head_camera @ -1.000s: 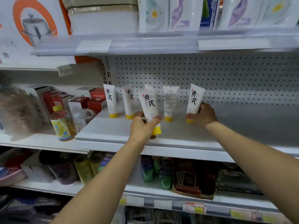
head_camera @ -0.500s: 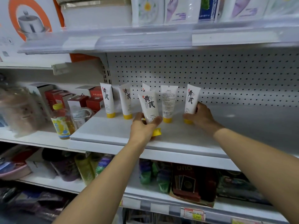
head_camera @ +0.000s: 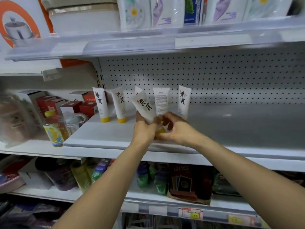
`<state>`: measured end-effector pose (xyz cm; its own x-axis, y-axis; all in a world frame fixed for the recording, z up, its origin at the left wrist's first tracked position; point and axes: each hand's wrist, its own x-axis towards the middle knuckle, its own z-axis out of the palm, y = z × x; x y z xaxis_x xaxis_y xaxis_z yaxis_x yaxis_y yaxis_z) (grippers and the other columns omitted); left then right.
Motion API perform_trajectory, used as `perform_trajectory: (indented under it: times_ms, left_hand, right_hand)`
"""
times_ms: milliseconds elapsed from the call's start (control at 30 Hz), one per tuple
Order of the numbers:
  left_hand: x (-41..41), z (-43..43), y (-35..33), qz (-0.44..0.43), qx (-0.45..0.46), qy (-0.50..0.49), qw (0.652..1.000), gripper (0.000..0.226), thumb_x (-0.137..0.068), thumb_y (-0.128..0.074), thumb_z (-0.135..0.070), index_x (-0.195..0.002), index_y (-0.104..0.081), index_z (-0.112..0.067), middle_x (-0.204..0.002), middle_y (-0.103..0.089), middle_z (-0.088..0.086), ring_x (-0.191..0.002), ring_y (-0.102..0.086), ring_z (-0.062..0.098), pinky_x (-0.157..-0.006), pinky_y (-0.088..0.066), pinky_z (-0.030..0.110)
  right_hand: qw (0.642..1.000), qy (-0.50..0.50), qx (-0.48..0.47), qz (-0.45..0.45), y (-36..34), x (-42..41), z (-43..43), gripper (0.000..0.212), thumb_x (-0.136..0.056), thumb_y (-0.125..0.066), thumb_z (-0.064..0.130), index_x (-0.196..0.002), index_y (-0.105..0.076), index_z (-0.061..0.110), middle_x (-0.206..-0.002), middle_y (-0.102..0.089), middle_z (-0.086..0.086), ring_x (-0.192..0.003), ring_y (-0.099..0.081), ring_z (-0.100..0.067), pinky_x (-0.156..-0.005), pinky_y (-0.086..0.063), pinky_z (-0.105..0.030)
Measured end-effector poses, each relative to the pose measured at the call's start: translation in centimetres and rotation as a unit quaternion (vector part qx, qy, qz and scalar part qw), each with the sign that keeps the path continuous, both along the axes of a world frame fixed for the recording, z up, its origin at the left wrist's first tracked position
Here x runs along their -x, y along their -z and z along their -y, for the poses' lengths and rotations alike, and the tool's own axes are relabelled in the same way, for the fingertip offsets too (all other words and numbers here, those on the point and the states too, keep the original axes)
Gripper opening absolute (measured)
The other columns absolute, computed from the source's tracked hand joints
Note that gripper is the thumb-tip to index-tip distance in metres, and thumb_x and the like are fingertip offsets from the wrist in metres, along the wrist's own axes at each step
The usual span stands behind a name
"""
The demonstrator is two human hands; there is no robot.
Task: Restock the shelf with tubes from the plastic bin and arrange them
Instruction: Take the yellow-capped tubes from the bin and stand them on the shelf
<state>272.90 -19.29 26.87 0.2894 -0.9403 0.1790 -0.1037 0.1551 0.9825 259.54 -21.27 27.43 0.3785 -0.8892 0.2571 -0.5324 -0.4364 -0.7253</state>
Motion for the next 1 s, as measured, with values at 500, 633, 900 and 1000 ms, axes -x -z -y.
perform_trajectory:
  times_ms: [500,633,900,1000]
  left_hand:
    - [2.9,2.1,-0.9,0.227,-0.026,0.093,0.969,0.034,-0.087,-0.067,-0.033,-0.118,-0.057,-0.023,-0.109,-0.062,-0.003,-0.095,-0.060,0.016,-0.074,-0.045,0.023]
    - [2.3,3.0,-0.3,0.352,-0.035,0.054,0.934,0.032,-0.086,-0.066,-0.039,-0.115,-0.060,-0.026,-0.108,-0.064,-0.009,-0.096,-0.062,0.014,-0.083,-0.051,0.028]
    - [2.1,4.0,0.4,0.409,-0.053,0.058,0.909,0.029,-0.087,-0.062,-0.041,-0.113,-0.060,-0.027,-0.106,-0.066,-0.009,-0.096,-0.062,0.015,-0.084,-0.053,0.034]
    - [1.9,4.3,0.6,0.419,-0.056,0.053,0.905,0.028,-0.087,-0.062,-0.042,-0.112,-0.061,-0.028,-0.104,-0.066,-0.010,-0.095,-0.063,0.015,-0.084,-0.053,0.034]
  right_hand:
    - [0.978,0.206,0.016,0.017,-0.3,8.2,3.1,0.050,-0.067,-0.083,0.032,-0.102,-0.051,0.017,-0.099,-0.061,0.001,-0.088,-0.060,-0.021,-0.074,-0.051,-0.036]
    - [0.974,0.227,0.000,0.013,0.0,10.8,5.7,0.050,-0.068,-0.082,0.020,-0.105,-0.050,0.009,-0.105,-0.061,-0.007,-0.096,-0.060,-0.028,-0.076,-0.053,-0.039]
    - [0.970,0.242,-0.022,-0.012,1.1,11.5,8.7,0.057,-0.069,-0.083,0.019,-0.113,-0.050,0.005,-0.112,-0.058,-0.010,-0.096,-0.055,-0.024,-0.075,-0.051,-0.036]
    - [0.969,0.245,-0.027,-0.014,1.5,11.7,9.1,0.056,-0.068,-0.083,0.019,-0.111,-0.050,0.005,-0.111,-0.059,-0.010,-0.097,-0.057,-0.025,-0.077,-0.054,-0.040]
